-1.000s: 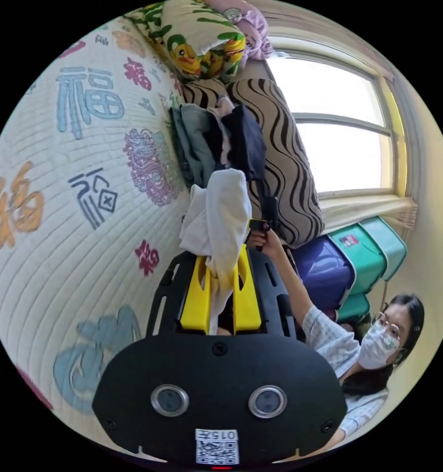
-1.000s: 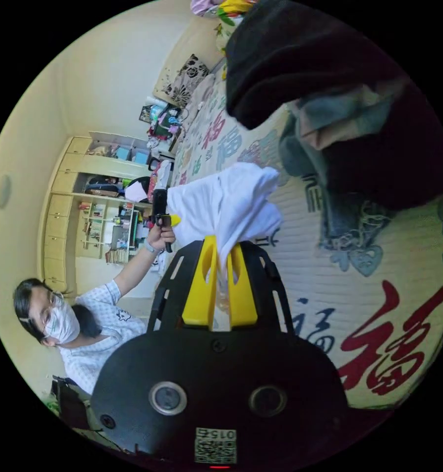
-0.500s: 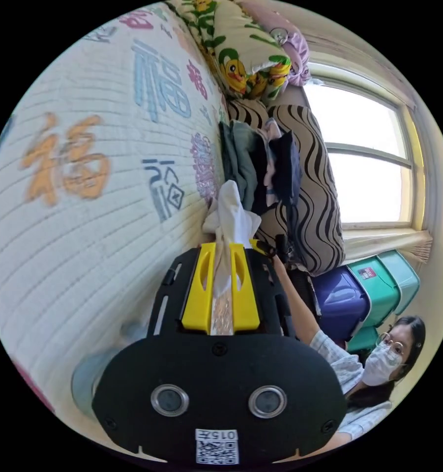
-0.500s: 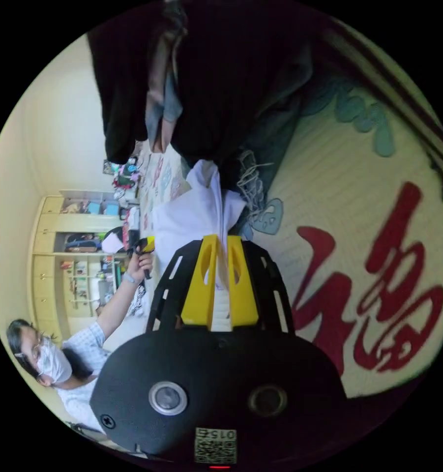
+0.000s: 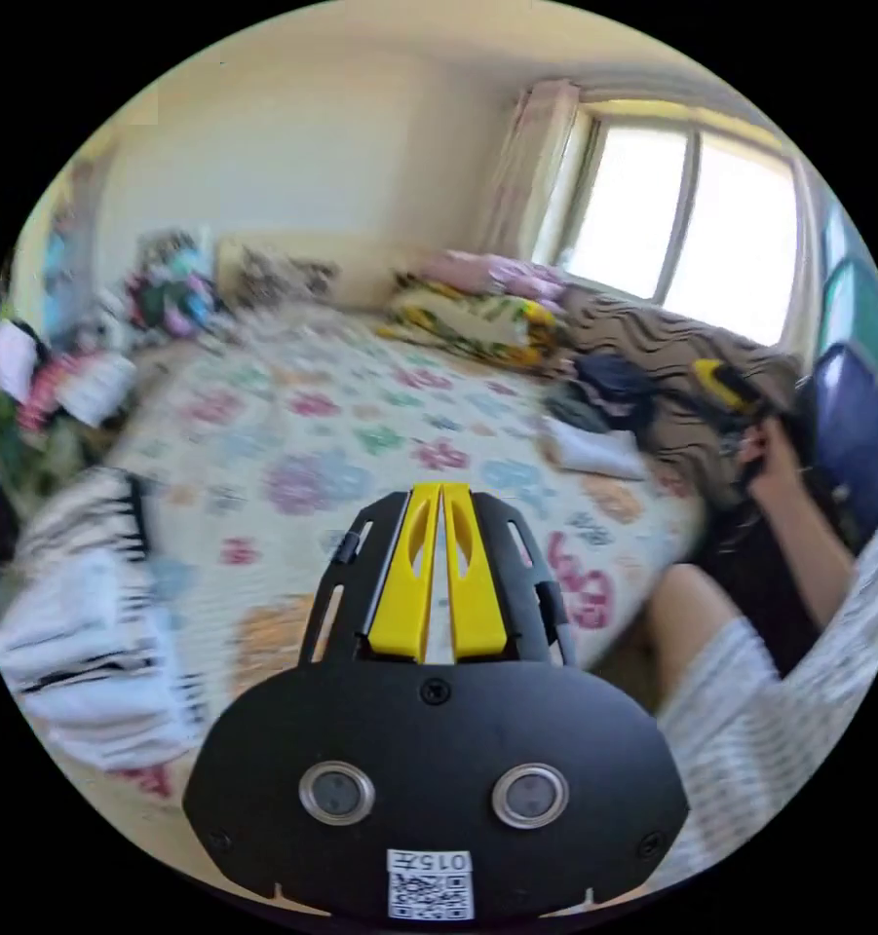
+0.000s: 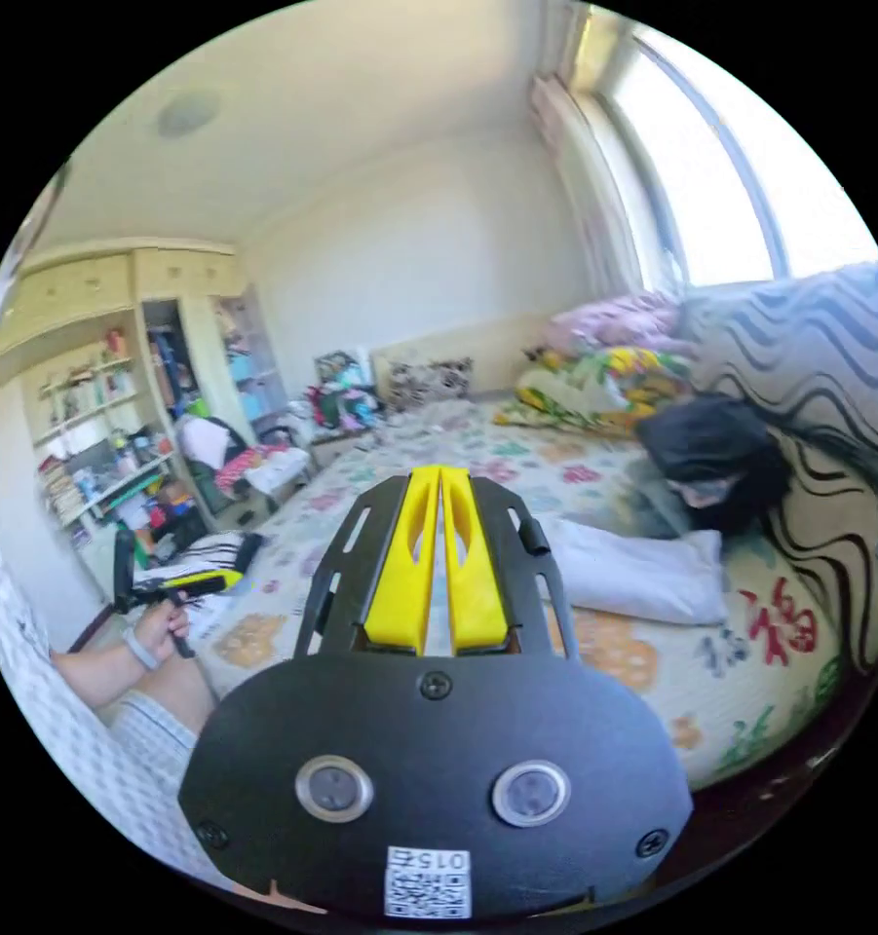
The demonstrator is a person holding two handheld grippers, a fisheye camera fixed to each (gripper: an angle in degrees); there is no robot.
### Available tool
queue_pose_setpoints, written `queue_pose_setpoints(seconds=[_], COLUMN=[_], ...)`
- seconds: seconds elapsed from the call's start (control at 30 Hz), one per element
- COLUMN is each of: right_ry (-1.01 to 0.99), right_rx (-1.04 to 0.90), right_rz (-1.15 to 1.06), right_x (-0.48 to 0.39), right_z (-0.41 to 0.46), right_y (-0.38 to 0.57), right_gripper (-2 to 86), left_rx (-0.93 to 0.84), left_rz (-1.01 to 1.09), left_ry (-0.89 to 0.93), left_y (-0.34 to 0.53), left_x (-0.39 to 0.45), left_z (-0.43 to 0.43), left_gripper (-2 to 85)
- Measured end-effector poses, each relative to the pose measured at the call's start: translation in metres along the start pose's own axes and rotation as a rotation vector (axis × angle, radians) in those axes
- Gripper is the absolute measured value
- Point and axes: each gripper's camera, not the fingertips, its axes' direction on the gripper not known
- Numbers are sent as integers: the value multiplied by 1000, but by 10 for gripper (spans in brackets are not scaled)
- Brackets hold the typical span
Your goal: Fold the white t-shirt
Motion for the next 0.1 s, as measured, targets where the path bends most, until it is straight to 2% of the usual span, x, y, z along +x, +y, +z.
queue_pose_setpoints(seconds=[0.03,0.1], right_ry=[-47,-128], right_rx=[27,77], right_rz=[-18,-102], right_x=[-29,-141], right_z=[1,14], right_y=[5,21], right_gripper=[-6,-7], left_rx=[68,144], left_rz=[-21,-85], left_ry=[-182,-354], left_y=[8,21], left_x=[-18,-48], left_z=[-50,-115], left_gripper=[-6,-3])
